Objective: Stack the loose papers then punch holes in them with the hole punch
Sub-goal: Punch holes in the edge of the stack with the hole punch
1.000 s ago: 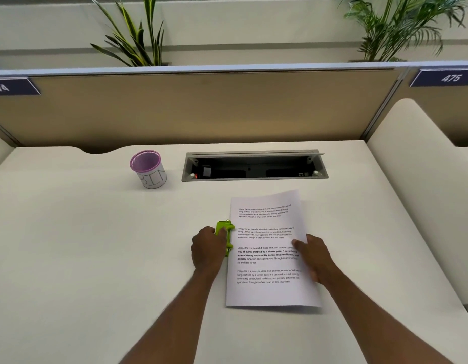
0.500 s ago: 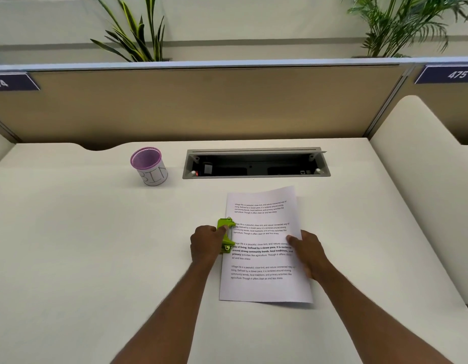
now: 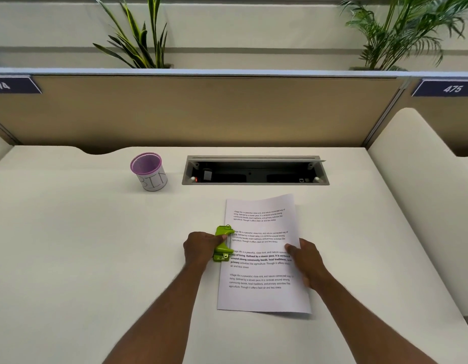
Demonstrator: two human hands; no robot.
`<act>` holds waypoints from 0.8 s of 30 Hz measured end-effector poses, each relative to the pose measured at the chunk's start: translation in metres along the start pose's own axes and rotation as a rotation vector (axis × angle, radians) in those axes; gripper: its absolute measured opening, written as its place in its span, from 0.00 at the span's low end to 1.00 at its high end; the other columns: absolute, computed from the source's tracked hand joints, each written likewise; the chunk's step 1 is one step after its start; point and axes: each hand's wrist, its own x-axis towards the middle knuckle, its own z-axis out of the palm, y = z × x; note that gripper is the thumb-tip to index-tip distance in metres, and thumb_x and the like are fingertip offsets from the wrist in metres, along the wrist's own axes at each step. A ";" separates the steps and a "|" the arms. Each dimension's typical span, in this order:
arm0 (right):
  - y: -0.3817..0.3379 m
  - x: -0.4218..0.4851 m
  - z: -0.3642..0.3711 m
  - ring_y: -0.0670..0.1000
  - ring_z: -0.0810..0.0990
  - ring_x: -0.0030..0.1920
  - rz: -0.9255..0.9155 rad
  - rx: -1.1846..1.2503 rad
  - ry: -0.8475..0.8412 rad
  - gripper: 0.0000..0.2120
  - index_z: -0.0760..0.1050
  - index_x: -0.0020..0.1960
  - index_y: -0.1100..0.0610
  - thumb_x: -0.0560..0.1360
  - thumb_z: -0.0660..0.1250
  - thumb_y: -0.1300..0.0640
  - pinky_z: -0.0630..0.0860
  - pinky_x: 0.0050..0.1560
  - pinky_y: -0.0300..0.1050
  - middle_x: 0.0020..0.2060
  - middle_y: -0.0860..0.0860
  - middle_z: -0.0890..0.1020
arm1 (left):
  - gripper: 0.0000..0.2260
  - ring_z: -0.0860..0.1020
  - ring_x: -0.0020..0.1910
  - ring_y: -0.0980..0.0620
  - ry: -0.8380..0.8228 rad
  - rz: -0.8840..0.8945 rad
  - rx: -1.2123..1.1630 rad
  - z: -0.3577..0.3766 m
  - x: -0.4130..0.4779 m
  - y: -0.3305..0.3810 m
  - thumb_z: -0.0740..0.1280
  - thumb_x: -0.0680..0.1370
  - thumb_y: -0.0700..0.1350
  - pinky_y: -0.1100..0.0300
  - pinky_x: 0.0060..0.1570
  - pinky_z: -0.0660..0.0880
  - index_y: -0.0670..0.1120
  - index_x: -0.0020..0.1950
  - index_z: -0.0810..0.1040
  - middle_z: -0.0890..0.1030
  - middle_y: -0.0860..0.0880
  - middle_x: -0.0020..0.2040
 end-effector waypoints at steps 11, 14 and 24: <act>-0.003 0.003 -0.002 0.50 0.83 0.45 -0.004 -0.011 -0.026 0.05 0.79 0.51 0.54 0.77 0.66 0.59 0.77 0.48 0.46 0.45 0.50 0.84 | 0.20 0.84 0.36 0.40 -0.040 -0.027 0.019 -0.006 0.006 0.004 0.80 0.64 0.54 0.46 0.43 0.82 0.37 0.36 0.81 0.84 0.38 0.34; -0.003 0.003 -0.002 0.50 0.83 0.45 -0.006 -0.011 -0.032 0.05 0.79 0.50 0.53 0.77 0.66 0.59 0.77 0.48 0.45 0.45 0.49 0.84 | 0.21 0.84 0.36 0.40 -0.042 -0.005 0.045 -0.007 0.004 0.003 0.79 0.66 0.55 0.47 0.44 0.82 0.36 0.35 0.81 0.84 0.38 0.33; -0.002 0.004 -0.003 0.52 0.83 0.47 0.014 0.010 -0.051 0.07 0.80 0.54 0.54 0.76 0.66 0.59 0.78 0.54 0.49 0.47 0.50 0.85 | 0.22 0.82 0.46 0.42 -0.056 -0.037 0.201 -0.003 -0.005 0.016 0.71 0.71 0.60 0.58 0.36 0.69 0.40 0.37 0.79 0.83 0.40 0.42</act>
